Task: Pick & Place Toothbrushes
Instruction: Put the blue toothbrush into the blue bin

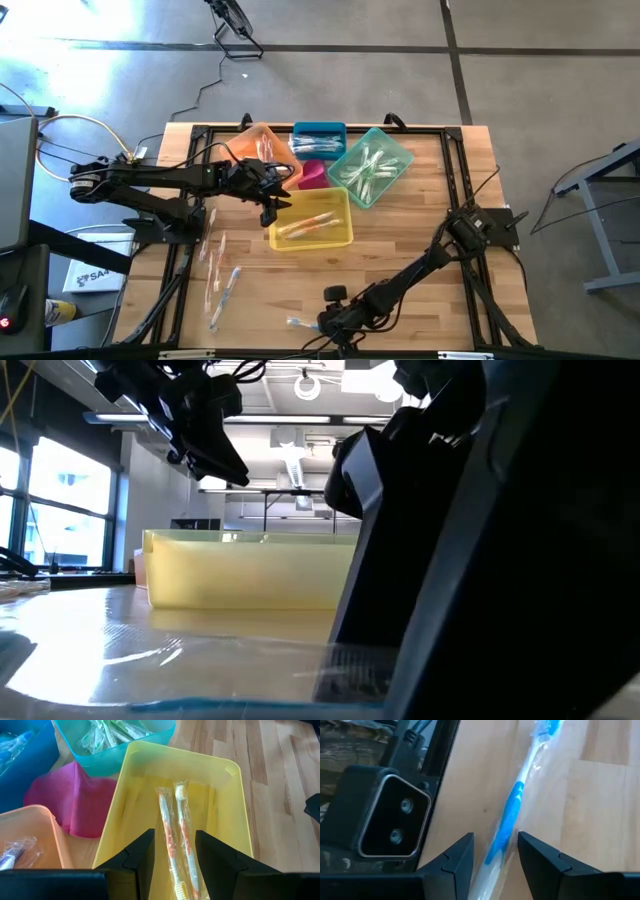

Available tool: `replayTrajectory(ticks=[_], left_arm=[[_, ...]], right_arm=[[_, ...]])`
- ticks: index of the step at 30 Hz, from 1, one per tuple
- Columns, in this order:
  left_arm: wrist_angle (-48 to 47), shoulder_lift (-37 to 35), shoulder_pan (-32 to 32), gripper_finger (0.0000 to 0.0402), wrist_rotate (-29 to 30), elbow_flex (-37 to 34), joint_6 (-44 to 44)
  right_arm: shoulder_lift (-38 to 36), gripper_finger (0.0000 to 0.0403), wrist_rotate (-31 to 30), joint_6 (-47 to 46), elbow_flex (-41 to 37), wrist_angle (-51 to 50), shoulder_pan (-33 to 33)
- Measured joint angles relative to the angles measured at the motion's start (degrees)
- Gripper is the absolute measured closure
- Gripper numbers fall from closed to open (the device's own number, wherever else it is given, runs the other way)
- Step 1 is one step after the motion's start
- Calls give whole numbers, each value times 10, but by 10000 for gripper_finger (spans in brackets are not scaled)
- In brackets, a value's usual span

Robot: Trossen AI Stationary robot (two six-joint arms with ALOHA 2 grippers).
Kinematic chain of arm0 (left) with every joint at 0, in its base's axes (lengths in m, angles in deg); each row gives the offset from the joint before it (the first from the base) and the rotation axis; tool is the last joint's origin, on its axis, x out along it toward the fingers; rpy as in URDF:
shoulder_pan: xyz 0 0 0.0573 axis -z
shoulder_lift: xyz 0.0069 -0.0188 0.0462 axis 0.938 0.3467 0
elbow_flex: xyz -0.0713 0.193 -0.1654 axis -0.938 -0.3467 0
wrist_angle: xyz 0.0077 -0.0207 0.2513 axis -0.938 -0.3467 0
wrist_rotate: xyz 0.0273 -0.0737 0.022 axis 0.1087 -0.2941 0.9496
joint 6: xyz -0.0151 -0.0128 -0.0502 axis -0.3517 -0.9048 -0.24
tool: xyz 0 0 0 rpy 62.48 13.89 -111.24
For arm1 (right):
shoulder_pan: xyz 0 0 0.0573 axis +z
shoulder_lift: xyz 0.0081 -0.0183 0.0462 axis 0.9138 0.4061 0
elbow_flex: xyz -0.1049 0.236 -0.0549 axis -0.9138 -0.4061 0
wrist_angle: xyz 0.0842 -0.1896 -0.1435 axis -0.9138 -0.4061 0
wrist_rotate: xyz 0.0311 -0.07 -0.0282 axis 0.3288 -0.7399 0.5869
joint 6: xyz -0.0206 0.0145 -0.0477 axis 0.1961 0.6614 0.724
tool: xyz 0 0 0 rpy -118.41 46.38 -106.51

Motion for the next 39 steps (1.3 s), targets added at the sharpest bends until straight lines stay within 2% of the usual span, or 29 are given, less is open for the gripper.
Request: replayTrajectory(ticks=[11, 22, 30, 39], left_arm=[[-12, 0, 0, 263, 0, 0, 0], [-16, 0, 0, 263, 0, 0, 0], [-16, 0, 0, 263, 0, 0, 0], [-16, 0, 0, 263, 0, 0, 2]], right_arm=[[0, 260, 2, 0, 2, -20, -6], [-1, 334, 4, 6, 3, -105, -32], [-1, 382, 51, 25, 2, -112, -73], [-25, 387, 69, 76, -1, -117, -92]])
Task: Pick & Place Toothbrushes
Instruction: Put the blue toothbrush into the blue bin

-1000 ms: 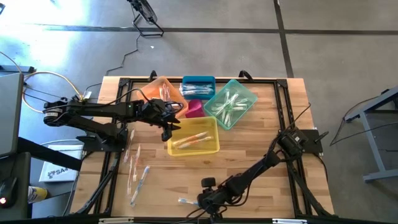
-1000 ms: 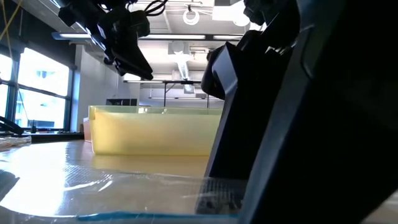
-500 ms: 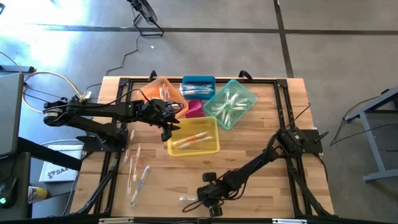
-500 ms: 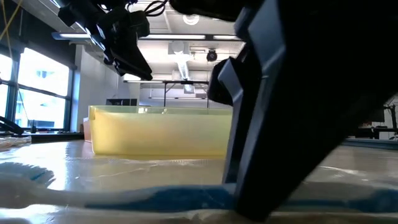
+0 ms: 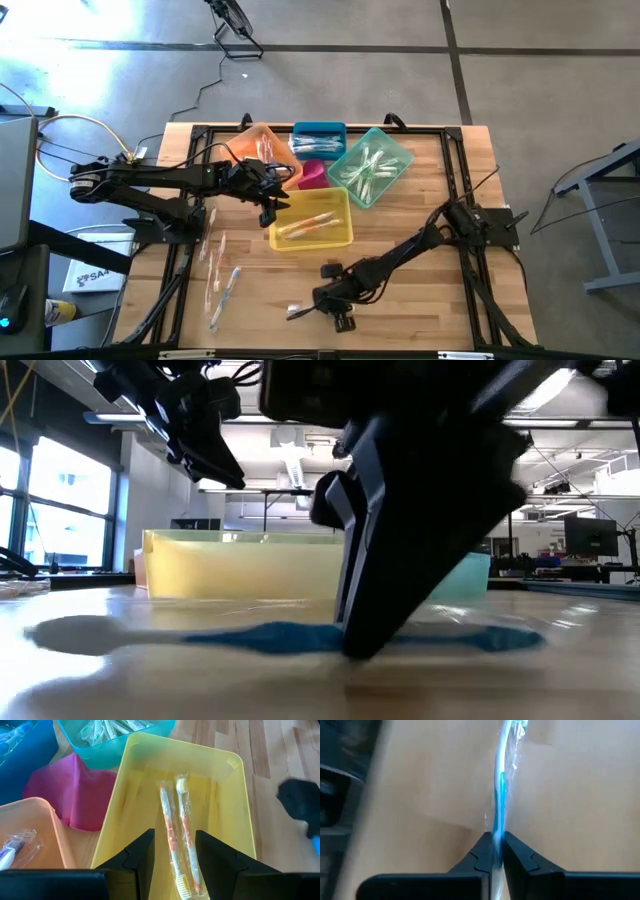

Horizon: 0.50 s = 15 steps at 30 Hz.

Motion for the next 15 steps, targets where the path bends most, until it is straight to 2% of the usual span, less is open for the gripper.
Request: replayTrajectory(ticks=[8, 15], left_arm=[[24, 0, 0, 263, 2, 3, 52], [12, 0, 0, 263, 18, 42, 78]], right_arm=[[-63, 389, 0, 30, 0, -44, -35], [-130, 389, 3, 48, 1, -97, -59]])
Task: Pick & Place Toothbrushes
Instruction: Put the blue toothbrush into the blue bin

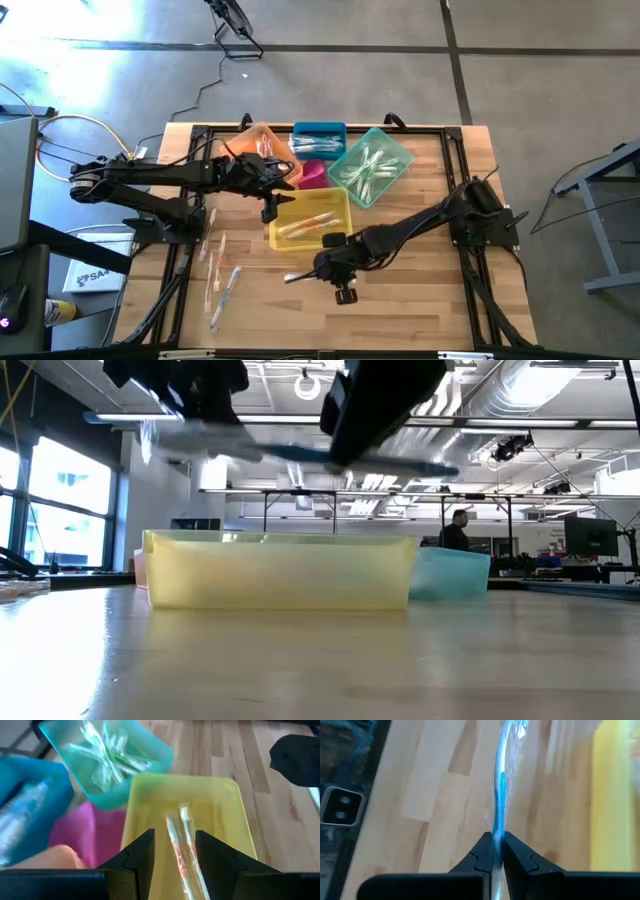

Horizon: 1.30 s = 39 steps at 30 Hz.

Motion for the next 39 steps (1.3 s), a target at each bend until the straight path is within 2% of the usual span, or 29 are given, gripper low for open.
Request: replayTrajectory(ticks=[7, 16, 39], left_arm=[[-65, -9, 0, 263, 39, 74, 44], [-67, -10, 0, 263, 57, 136, 70], [-73, -7, 0, 263, 42, 136, 60]], right_arm=[[-80, 389, -35, 8, 1, -91, -8], [-146, 389, -113, 19, 1, -189, -30], [-154, 389, -68, 103, 1, -179, -81]])
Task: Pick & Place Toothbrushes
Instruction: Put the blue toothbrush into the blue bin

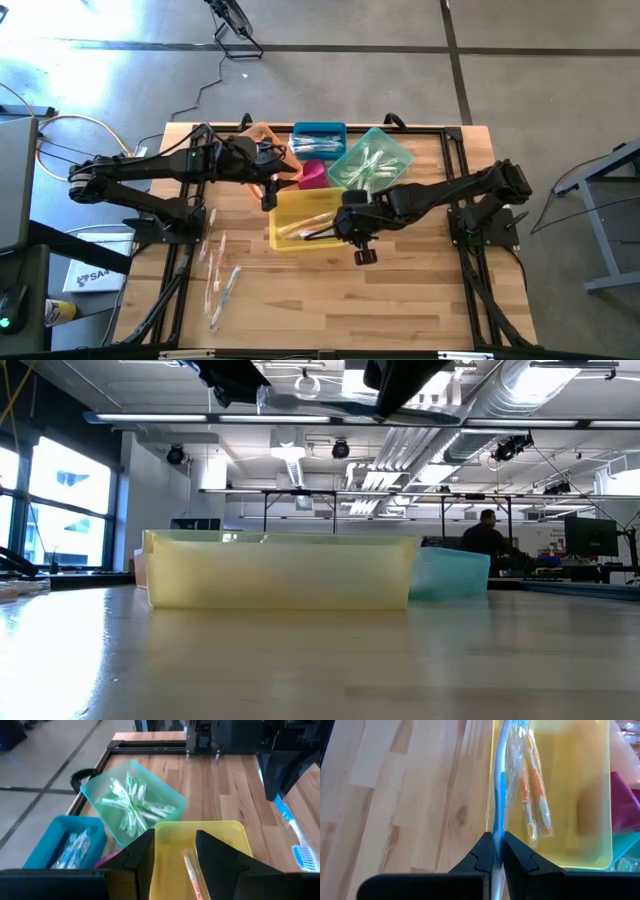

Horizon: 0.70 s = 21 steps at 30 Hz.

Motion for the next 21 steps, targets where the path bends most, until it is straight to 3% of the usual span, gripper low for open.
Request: replayTrajectory(ticks=[5, 8, 13, 21], left_arm=[[21, -11, 0, 263, -30, -31, 39], [82, -44, 0, 263, -42, -82, 49], [143, -132, -1, 263, -41, -171, 66], [135, -300, 0, 263, -41, -255, 70]], right_arm=[[0, 389, -1, 0, 0, 8, -5], [0, 389, -3, 3, 0, 18, -5], [0, 389, 0, 13, 0, 22, -13], [0, 389, 30, 66, 0, 69, -68]])
